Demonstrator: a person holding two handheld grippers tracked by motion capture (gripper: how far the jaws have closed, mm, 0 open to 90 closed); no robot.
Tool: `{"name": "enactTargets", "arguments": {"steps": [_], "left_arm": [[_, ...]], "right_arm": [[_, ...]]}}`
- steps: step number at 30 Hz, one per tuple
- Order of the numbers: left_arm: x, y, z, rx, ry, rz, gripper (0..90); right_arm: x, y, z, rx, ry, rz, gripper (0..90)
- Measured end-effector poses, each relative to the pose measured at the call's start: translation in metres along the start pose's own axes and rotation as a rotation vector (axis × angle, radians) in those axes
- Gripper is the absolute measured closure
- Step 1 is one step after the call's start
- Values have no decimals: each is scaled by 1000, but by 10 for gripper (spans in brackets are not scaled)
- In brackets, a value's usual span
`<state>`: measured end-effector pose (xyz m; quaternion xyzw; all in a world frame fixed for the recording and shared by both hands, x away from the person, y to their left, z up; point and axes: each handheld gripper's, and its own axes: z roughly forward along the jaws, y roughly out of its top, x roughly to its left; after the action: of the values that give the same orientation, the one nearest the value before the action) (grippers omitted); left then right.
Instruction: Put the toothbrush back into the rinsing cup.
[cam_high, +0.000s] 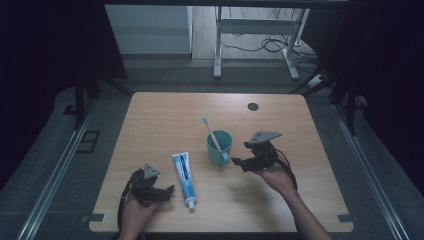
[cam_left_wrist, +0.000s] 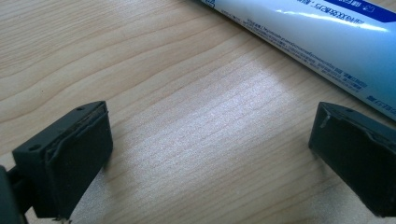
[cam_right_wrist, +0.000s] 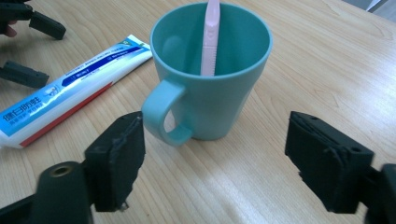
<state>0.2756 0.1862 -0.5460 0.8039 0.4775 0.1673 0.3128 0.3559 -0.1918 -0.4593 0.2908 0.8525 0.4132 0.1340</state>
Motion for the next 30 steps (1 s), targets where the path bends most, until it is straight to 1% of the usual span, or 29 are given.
{"name": "enactTargets", "arguments": {"steps": [3,7,8,12,13,18,19,20,21,25,30], "left_arm": [[0,0,0,0,0,0,0],[0,0,0,0,0,0,0],[0,0,0,0,0,1,0],[0,0,0,0,-1,2,0],[0,0,0,0,1,5,0],[0,0,0,-1,0,0,0],[0,0,0,-1,0,-1,0],[0,0,0,-1,0,-1,0],[0,0,0,-1,0,-1,0],[0,0,0,1,0,2,0],[0,0,0,0,0,1,0]], "right_arm": [[0,-4,-1,6,2,3,174],[0,-10,-3,23,-6,-10,146],[0,-14,-4,29,-10,-18,138],[1,-18,-7,33,-11,-18,133],[0,-22,-8,33,-17,-21,131],[0,-29,-12,41,-31,-16,122],[0,-33,-14,43,-37,-14,113],[0,-33,-14,43,-37,-14,113],[-1,-38,-16,45,-46,-8,101],[-1,-44,-18,47,-57,-6,83],[-3,-55,-23,47,-72,16,45]]}}
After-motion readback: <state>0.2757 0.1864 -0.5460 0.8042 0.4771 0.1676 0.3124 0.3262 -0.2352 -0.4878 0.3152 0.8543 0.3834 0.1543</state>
